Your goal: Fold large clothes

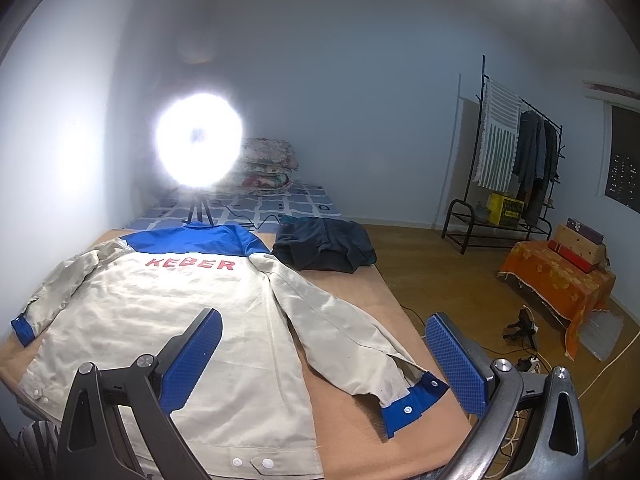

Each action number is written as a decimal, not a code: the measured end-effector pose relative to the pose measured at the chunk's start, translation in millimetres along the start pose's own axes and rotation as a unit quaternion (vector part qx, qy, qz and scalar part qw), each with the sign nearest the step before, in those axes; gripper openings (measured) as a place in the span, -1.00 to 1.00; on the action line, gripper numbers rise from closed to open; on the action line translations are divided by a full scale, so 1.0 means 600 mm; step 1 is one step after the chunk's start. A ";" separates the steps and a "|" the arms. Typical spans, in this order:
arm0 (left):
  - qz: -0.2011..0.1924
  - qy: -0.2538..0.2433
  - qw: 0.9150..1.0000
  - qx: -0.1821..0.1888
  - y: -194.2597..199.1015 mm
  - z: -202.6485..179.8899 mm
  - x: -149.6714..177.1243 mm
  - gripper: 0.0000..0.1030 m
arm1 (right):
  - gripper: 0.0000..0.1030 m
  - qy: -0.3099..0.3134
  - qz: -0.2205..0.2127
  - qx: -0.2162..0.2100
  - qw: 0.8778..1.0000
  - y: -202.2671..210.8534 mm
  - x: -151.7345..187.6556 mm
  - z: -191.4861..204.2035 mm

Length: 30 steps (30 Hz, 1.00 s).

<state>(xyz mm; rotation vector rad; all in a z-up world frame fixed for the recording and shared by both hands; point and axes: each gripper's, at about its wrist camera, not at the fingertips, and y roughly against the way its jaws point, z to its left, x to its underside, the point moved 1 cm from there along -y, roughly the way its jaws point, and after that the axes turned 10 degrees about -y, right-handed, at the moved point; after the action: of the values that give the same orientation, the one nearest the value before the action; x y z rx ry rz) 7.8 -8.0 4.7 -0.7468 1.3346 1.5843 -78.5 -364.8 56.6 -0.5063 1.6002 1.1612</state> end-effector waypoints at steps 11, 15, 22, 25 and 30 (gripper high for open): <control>0.004 -0.002 1.000 0.008 0.000 -0.007 -0.001 1.00 | 1.00 -0.004 0.004 0.000 1.000 0.005 0.003 -0.003; 0.004 -0.005 1.000 0.010 0.006 -0.011 -0.002 1.00 | 1.00 -0.002 0.008 0.005 1.000 0.007 0.008 -0.006; 0.007 -0.002 1.000 0.014 0.005 -0.009 0.002 1.00 | 0.99 -0.007 0.010 0.005 1.000 0.008 0.007 -0.008; 0.007 -0.002 1.000 0.014 0.008 -0.013 0.005 1.00 | 1.00 -0.006 0.009 0.006 1.000 0.008 0.006 -0.009; 0.005 -0.003 1.000 0.013 0.007 -0.012 0.005 1.00 | 1.00 -0.007 0.004 0.003 1.000 0.012 0.003 -0.006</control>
<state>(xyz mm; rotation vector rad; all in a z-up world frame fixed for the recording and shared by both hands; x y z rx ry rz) 2.0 -14.1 2.1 -0.7198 1.3549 1.5731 -86.6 -364.3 57.8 -0.4877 1.5945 1.1644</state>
